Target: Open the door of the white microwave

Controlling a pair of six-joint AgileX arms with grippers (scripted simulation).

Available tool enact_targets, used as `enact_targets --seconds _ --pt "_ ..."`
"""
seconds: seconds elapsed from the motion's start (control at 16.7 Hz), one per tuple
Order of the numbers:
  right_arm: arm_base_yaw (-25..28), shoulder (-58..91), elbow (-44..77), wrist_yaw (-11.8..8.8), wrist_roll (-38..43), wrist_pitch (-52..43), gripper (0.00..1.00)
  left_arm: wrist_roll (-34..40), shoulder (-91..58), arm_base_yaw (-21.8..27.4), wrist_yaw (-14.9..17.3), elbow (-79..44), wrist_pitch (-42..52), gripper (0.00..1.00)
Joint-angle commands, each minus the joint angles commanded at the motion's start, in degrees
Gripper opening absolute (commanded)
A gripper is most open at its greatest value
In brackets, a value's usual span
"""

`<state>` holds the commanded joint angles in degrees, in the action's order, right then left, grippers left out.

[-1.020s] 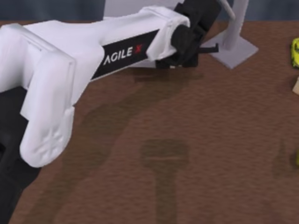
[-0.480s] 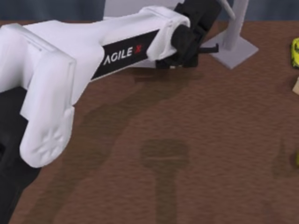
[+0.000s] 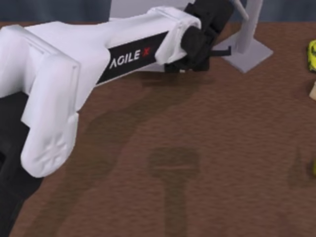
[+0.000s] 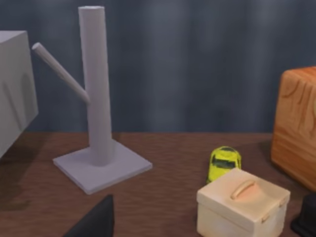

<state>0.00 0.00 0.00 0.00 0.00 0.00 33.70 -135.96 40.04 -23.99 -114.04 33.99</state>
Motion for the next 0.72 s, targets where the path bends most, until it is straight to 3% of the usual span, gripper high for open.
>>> enact_targets --seconds 0.72 --pt "0.0 0.0 0.0 0.0 0.0 0.0 1.0 -3.16 3.33 -0.2 1.95 5.98 -3.89 0.0"
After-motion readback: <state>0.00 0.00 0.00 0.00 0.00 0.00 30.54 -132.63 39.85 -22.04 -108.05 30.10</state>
